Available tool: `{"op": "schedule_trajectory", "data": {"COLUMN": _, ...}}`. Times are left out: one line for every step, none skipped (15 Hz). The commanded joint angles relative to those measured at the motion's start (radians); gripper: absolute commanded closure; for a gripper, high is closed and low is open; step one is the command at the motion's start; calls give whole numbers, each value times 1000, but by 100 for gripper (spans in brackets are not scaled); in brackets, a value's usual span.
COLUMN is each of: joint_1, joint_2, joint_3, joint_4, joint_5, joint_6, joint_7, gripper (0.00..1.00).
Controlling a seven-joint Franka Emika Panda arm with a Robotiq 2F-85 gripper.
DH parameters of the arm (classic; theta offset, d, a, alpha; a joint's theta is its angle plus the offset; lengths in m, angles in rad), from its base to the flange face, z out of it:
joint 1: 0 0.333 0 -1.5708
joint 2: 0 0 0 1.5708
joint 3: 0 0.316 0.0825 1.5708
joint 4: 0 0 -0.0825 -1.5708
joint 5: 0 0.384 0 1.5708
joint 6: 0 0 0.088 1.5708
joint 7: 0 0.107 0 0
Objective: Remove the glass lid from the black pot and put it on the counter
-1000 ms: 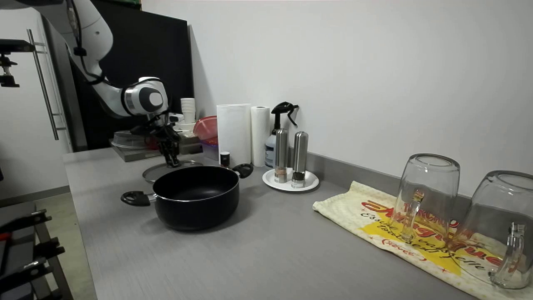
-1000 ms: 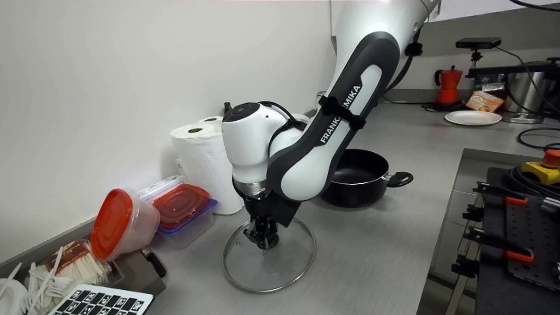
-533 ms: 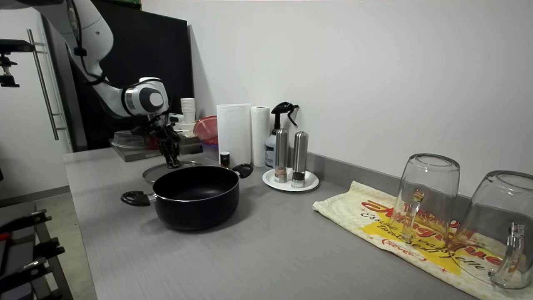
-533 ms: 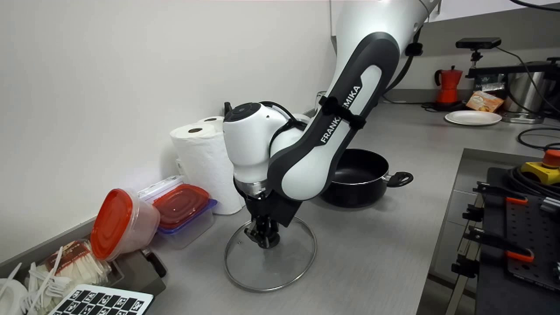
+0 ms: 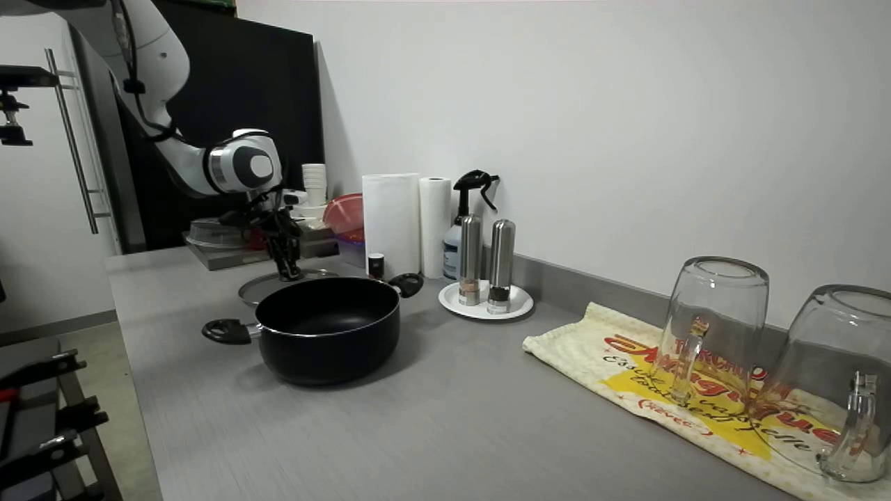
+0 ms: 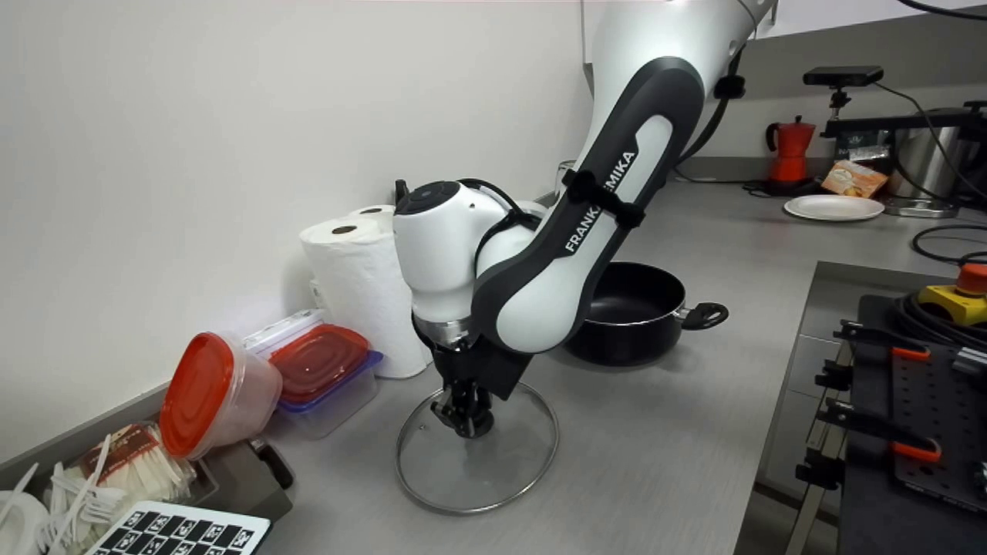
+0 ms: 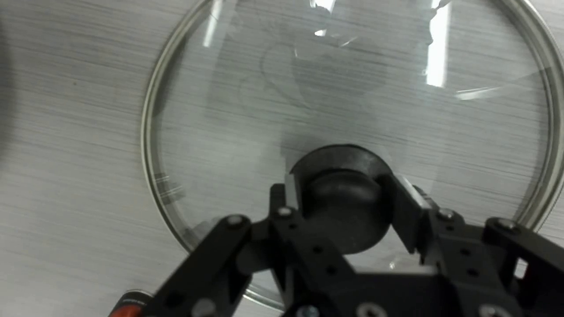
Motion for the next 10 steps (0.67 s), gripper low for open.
{"op": "schedule_trajectory", "data": {"joint_1": -9, "joint_2": -37, "joint_3": 5, "joint_4": -51, "joint_5": 19, "joint_6": -2, "joint_7": -10, "gripper": 18}}
{"op": "schedule_trajectory", "data": {"joint_1": 3, "joint_2": 0, "joint_3": -4, "joint_4": -3, "joint_5": 8, "joint_6": -3, "joint_7": -4, "gripper": 37}}
{"op": "schedule_trajectory", "data": {"joint_1": 1, "joint_2": -3, "joint_3": -4, "joint_4": -10, "joint_5": 9, "joint_6": -3, "joint_7": -4, "gripper": 28}}
{"op": "schedule_trajectory", "data": {"joint_1": -1, "joint_2": -5, "joint_3": -4, "joint_4": -15, "joint_5": 9, "joint_6": -3, "joint_7": -4, "gripper": 21}}
{"op": "schedule_trajectory", "data": {"joint_1": -2, "joint_2": -8, "joint_3": -4, "joint_4": -20, "joint_5": 10, "joint_6": -3, "joint_7": -4, "gripper": 18}}
{"op": "schedule_trajectory", "data": {"joint_1": -3, "joint_2": -10, "joint_3": -4, "joint_4": -23, "joint_5": 10, "joint_6": -3, "joint_7": -4, "gripper": 18}}
{"op": "schedule_trajectory", "data": {"joint_1": -3, "joint_2": -11, "joint_3": -4, "joint_4": -24, "joint_5": 10, "joint_6": -3, "joint_7": -4, "gripper": 18}}
{"op": "schedule_trajectory", "data": {"joint_1": -3, "joint_2": -12, "joint_3": -3, "joint_4": -24, "joint_5": 10, "joint_6": -3, "joint_7": -4, "gripper": 18}}
{"op": "schedule_trajectory", "data": {"joint_1": -3, "joint_2": -12, "joint_3": -3, "joint_4": -24, "joint_5": 10, "joint_6": -3, "joint_7": -4, "gripper": 18}}
{"op": "schedule_trajectory", "data": {"joint_1": -3, "joint_2": -12, "joint_3": -3, "joint_4": -24, "joint_5": 10, "joint_6": -3, "joint_7": -4, "gripper": 18}}
